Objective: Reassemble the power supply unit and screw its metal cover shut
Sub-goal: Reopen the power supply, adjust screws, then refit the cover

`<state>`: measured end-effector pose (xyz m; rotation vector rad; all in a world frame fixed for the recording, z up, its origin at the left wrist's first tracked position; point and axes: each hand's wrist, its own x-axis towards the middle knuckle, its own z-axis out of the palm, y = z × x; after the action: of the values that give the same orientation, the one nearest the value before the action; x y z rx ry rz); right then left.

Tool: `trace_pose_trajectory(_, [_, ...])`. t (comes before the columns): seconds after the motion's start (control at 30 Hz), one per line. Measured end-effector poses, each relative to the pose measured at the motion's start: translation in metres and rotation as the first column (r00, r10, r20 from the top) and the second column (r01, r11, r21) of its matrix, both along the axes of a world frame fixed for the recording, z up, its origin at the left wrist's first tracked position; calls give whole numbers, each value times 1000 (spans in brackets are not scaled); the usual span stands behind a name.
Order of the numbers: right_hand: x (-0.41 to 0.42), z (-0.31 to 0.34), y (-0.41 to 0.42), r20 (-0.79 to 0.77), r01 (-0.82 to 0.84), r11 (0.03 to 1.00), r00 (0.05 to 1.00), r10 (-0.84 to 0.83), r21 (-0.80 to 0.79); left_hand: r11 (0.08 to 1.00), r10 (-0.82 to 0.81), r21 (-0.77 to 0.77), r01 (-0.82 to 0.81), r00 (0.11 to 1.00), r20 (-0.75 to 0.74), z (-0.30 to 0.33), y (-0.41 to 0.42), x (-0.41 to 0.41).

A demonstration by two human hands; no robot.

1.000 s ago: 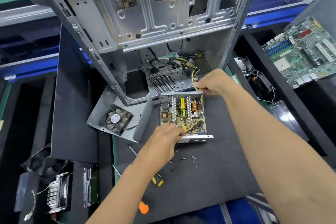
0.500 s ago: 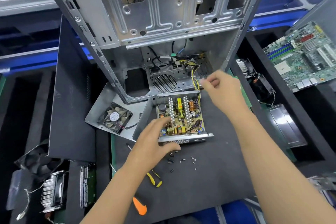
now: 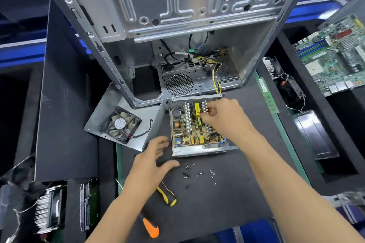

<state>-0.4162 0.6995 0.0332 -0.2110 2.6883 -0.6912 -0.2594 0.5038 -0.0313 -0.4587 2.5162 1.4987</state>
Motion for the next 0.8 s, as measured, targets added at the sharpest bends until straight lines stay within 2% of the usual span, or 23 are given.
trace_pose_trajectory(0.1, [3, 0, -4, -23, 33, 999, 999, -33, 12, 1000, 27, 10, -28, 999, 29, -4, -1, -2])
trace_pose_trajectory(0.2, [6, 0, -8, -58, 30, 999, 998, -28, 34, 999, -32, -38, 33, 999, 33, -2, 1, -2])
trace_pose_trajectory(0.57, [14, -2, -12, -128, 94, 995, 987, -97, -31, 996, -49, -71, 53, 998, 46, -7, 5, 1])
trace_pose_trajectory(0.8, [15, -1, -13, -139, 45, 999, 989, -42, 18, 993, -68, -91, 71, 997, 40, -9, 5, 0])
